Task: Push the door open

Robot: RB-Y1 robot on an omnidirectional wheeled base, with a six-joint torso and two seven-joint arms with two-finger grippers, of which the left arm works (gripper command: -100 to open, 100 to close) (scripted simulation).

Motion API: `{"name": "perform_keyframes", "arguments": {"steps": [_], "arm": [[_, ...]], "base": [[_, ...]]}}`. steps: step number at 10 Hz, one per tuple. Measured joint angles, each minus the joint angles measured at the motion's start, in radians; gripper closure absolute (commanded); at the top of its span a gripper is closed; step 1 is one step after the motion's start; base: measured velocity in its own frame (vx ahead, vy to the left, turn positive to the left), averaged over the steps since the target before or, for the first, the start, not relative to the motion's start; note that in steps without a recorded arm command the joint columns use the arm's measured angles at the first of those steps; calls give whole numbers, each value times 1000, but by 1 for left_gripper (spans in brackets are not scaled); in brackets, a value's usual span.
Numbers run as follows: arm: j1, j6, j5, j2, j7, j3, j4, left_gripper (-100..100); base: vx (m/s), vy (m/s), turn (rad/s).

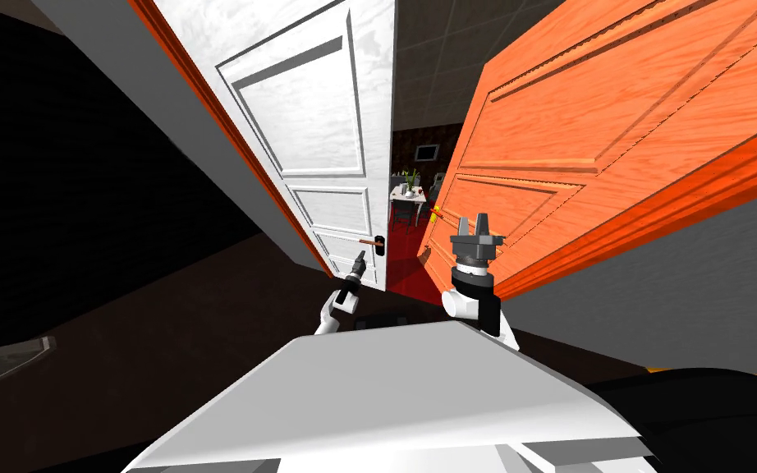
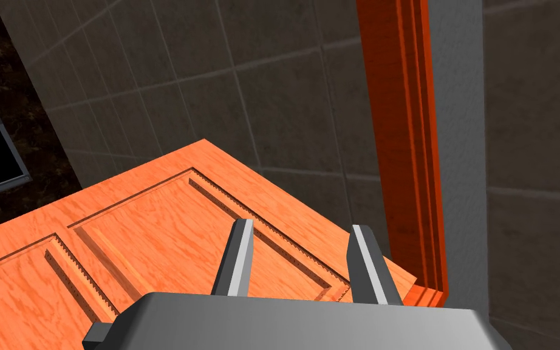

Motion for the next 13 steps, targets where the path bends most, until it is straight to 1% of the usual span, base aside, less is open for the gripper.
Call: {"name": "perform_keyframes", "arguments": {"steps": [3, 6, 7, 8, 13], "arm": [[-10, -9, 1, -6, -3, 10, 22, -100], [-25, -18, 2, -16, -7, 23, 49, -100], [-29, -22, 2, -19, -8, 26, 58, -100], [-30, -23, 2, -20, -8, 27, 59, 100], [-35, -22, 2, -20, -9, 28, 57, 100]], "base": [[185, -63, -29], [214, -70, -29], [84, -35, 2], [-9, 5, 3], [-7, 5, -6]]}}
